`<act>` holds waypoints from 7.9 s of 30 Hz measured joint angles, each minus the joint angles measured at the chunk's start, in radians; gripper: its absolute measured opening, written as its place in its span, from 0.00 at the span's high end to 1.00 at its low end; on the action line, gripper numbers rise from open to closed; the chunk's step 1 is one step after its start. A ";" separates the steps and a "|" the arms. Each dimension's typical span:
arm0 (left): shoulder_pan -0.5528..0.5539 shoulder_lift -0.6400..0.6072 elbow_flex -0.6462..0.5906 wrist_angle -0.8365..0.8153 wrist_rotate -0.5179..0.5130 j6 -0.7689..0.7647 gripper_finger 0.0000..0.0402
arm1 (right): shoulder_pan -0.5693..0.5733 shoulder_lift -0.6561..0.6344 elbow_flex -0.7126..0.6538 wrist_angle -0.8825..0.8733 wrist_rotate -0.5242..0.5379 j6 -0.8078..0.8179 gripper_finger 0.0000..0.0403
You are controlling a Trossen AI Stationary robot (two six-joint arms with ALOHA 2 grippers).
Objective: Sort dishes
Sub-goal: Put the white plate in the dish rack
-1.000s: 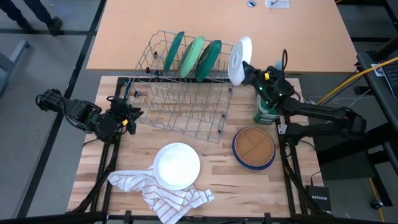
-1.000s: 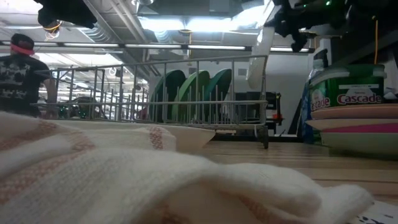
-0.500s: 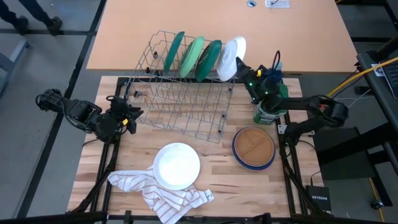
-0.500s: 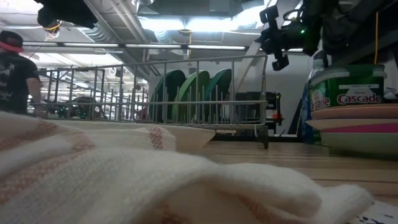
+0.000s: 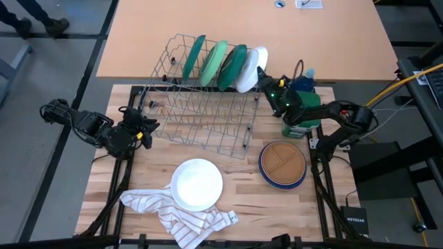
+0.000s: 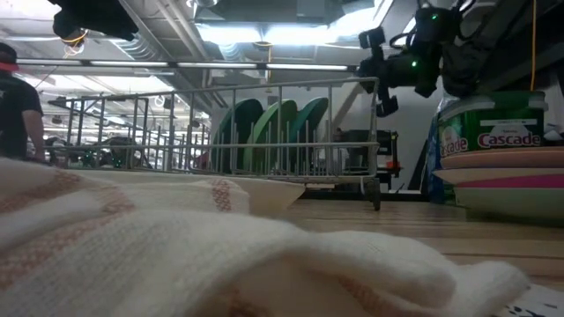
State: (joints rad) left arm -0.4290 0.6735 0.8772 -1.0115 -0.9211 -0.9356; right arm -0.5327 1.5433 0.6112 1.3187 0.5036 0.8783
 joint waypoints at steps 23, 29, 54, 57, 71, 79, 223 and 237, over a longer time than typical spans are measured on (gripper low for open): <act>0.000 0.005 0.000 -0.001 0.000 0.000 0.78 | -0.025 0.034 0.113 -0.399 0.071 0.011 0.91; 0.000 0.005 0.000 -0.001 0.000 0.000 0.78 | -0.026 0.032 0.134 -0.443 0.073 0.003 0.90; 0.000 0.005 0.000 -0.001 0.000 0.000 0.78 | -0.026 0.030 0.141 -0.503 0.004 0.117 0.90; 0.000 0.005 0.000 -0.001 0.000 0.000 0.78 | -0.025 0.028 0.141 -0.509 -0.023 0.106 0.90; 0.000 0.005 0.000 -0.003 0.000 0.000 0.78 | -0.024 -0.056 0.138 -0.683 -0.097 0.086 0.90; 0.000 0.011 0.000 -0.003 0.000 0.000 0.78 | -0.024 -0.087 0.139 -0.760 -0.114 0.083 0.90; -0.061 0.570 0.000 0.137 0.533 -0.709 0.78 | 0.771 -0.020 0.150 -1.064 -0.547 -1.290 0.71; -0.163 0.773 0.000 0.157 0.579 -0.848 0.78 | 0.769 0.027 0.145 -1.082 -0.539 -1.358 0.71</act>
State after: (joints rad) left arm -0.5923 1.4468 0.8772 -0.8545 -0.3422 -1.7832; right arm 0.2363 1.5707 0.7567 0.2366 -0.0357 -0.4797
